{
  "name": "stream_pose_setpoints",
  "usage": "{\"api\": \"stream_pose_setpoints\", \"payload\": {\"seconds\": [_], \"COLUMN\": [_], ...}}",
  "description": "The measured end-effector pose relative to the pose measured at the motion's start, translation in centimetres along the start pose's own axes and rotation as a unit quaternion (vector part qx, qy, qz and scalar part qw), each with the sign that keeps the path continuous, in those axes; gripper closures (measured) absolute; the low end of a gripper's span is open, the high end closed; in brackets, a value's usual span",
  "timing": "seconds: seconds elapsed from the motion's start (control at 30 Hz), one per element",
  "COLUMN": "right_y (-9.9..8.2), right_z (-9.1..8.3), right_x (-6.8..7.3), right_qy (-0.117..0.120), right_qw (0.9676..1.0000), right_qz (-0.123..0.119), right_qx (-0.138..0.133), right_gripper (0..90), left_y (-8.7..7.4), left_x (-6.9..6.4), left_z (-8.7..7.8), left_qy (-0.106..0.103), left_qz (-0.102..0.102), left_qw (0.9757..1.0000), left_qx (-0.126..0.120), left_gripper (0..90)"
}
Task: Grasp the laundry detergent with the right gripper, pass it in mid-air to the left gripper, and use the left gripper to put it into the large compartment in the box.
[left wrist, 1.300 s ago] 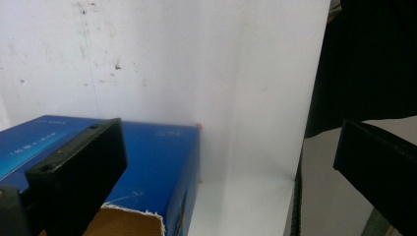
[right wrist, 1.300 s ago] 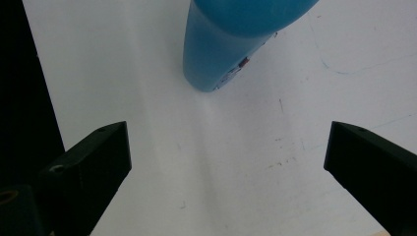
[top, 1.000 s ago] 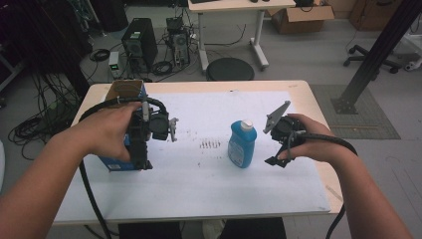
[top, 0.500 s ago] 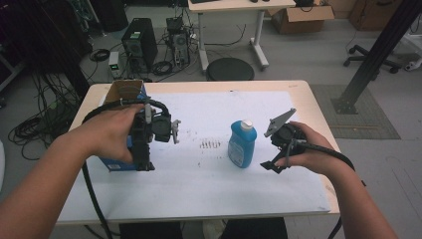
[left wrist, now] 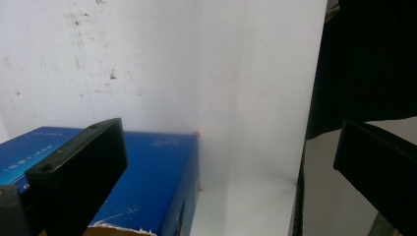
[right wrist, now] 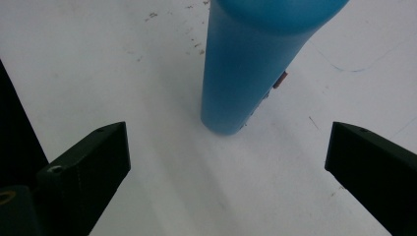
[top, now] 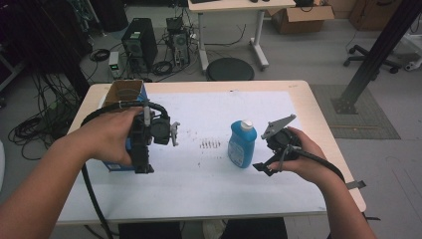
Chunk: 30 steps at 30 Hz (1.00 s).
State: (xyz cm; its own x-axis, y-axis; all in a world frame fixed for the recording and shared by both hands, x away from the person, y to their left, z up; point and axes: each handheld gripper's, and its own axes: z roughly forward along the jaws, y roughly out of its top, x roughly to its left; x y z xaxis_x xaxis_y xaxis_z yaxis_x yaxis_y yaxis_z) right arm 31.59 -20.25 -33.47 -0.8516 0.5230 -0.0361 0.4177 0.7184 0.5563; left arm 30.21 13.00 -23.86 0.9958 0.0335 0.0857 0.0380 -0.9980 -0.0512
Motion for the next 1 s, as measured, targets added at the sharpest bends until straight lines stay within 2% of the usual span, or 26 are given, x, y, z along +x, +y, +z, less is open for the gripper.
{"api": "stream_pose_setpoints", "payload": {"seconds": [0.23,0.5,0.6,0.83,1.0], "right_y": [-0.4,-1.0,-1.7,-2.3,-2.6], "right_z": [0.6,1.4,2.0,2.6,2.9], "right_x": [0.2,0.6,0.6,0.9,1.0], "right_qy": [-0.013,-0.021,-0.025,-0.028,-0.036], "right_qw": [0.9991,0.9971,0.9952,0.993,0.9888], "right_qz": [0.03,0.052,0.071,0.08,0.099], "right_qx": [-0.026,-0.051,-0.063,-0.082,-0.106], "right_gripper": [3.0,2.9,2.6,2.6,2.4], "left_y": [-0.1,-0.1,-0.2,-0.2,-0.1], "left_x": [-0.2,-0.4,-0.5,-0.6,-0.7], "left_z": [0.1,0.1,0.2,0.1,0.1], "left_qy": [0.0,0.001,0.0,0.0,0.001], "left_qz": [0.004,0.006,0.005,0.003,0.006], "left_qw": [1.0,1.0,1.0,1.0,1.0], "left_qx": [0.0,-0.003,-0.003,-0.002,-0.001], "left_gripper": [0.2,0.2,0.2,0.2,0.2]}}
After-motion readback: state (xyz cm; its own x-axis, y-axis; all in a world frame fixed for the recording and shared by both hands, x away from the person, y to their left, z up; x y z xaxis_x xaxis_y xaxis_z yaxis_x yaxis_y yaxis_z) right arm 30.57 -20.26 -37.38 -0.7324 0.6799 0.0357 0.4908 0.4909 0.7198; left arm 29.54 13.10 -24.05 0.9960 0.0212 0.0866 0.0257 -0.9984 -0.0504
